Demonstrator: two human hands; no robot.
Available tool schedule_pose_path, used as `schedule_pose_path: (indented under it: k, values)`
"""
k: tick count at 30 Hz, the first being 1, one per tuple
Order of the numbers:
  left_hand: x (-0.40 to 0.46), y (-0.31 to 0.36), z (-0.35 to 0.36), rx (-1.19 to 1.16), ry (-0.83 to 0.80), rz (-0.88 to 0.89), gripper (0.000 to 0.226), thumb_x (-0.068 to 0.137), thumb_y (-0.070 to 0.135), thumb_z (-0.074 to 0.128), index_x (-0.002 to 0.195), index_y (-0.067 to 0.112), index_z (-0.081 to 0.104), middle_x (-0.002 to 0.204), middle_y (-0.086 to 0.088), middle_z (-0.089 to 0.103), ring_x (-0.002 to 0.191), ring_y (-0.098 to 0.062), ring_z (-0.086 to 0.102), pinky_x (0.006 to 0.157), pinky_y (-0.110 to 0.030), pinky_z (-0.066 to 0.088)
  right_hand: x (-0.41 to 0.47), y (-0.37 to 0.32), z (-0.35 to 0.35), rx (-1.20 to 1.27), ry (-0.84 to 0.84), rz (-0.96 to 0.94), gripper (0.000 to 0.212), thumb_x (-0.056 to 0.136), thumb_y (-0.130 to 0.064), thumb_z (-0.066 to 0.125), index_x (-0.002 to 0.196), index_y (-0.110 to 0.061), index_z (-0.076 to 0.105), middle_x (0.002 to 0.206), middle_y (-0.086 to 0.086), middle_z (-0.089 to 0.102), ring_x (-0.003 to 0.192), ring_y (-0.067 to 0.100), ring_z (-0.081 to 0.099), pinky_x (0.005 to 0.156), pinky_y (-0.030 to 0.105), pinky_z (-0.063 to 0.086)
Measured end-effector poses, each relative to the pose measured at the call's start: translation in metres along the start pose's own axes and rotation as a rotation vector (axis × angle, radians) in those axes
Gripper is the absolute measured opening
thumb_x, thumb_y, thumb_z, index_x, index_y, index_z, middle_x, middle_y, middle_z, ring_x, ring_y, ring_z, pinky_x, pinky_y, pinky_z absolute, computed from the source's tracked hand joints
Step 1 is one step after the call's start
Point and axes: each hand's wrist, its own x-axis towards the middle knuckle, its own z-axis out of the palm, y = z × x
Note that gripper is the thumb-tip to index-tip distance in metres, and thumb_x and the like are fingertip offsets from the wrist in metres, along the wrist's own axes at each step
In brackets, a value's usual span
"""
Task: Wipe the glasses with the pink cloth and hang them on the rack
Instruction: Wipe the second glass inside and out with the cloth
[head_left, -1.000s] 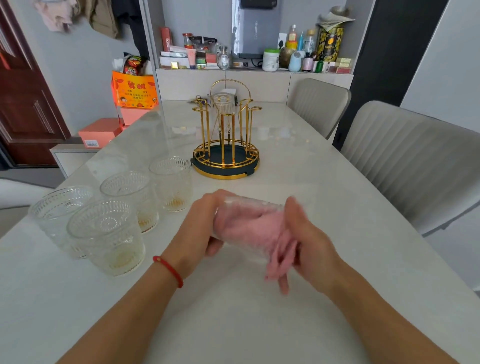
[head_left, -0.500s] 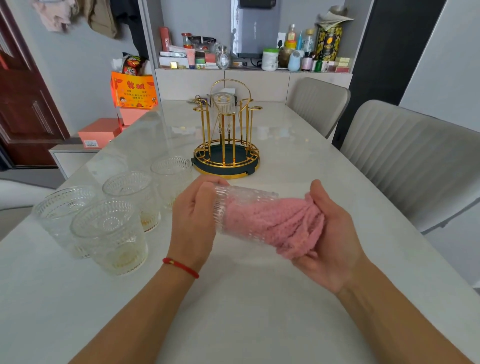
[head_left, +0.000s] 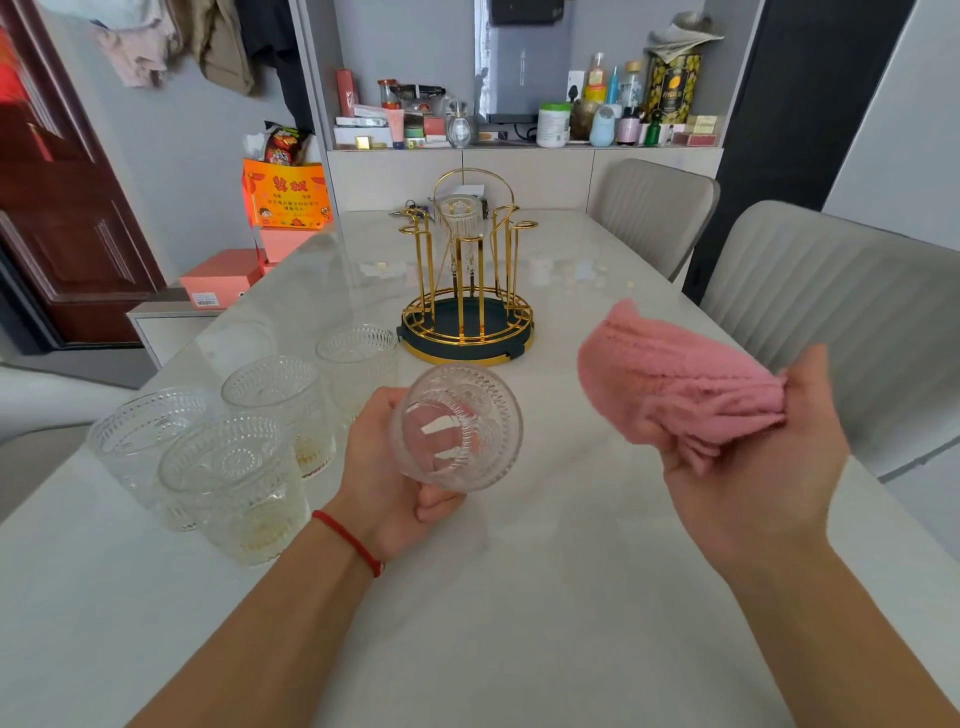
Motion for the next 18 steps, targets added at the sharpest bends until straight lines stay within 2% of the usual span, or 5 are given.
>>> schedule_pose_path:
  k: [6,8,12,15,18]
  values:
    - [0.004,-0.004,0.0,0.033,-0.01,-0.008,0.05,0.066,0.05,0.055,0.097,0.01,0.055,0.083,-0.014,0.056,0.037,-0.019,0.032,0.042,-0.02,0.018,-0.004,0.029,0.008,-0.266,-0.151,-0.014,0.102,0.081,-0.077,0.044,0.136,0.008,0.05,0.129,0.041,0.056,0.12,0.056,0.056,0.103,0.081,0.031]
    - [0.003,-0.003,0.002,0.031,-0.009,-0.015,0.035,0.075,0.044,0.05,0.089,0.012,0.054,0.08,-0.013,0.049,0.036,-0.018,0.03,0.042,-0.019,0.018,-0.005,0.035,0.009,-0.298,-0.113,-0.009,0.107,0.075,-0.079,0.052,0.132,0.012,0.051,0.126,0.048,0.05,0.105,0.054,0.058,0.083,0.059,0.054]
    - [0.005,-0.006,0.004,0.07,-0.003,-0.06,0.029,0.091,0.033,0.034,0.074,0.017,0.051,0.071,-0.007,0.042,0.037,-0.017,0.03,0.039,-0.017,0.017,-0.006,0.049,0.013,-0.555,-0.144,-0.044,0.087,0.067,-0.089,0.044,0.072,-0.008,0.074,0.063,0.022,0.056,0.056,0.023,0.052,0.064,0.038,0.045]
    - [0.007,-0.009,0.005,0.111,0.012,-0.116,0.023,0.092,0.034,0.034,0.083,0.017,0.046,0.067,-0.006,0.046,0.035,-0.018,0.034,0.036,-0.014,0.021,-0.007,0.058,0.013,-0.554,-0.346,0.081,0.082,0.045,-0.097,0.061,0.083,-0.025,0.077,0.062,0.007,0.049,0.051,0.012,0.046,0.057,0.031,0.04]
    - [0.007,-0.009,0.003,0.128,0.054,-0.115,0.022,0.094,0.036,0.037,0.091,0.016,0.046,0.069,-0.008,0.045,0.034,-0.018,0.036,0.034,-0.014,0.025,-0.003,0.058,0.006,-0.272,-0.414,0.291,0.09,0.057,-0.073,0.08,0.128,-0.019,0.069,0.107,0.025,0.048,0.075,0.034,0.048,0.065,0.039,0.038]
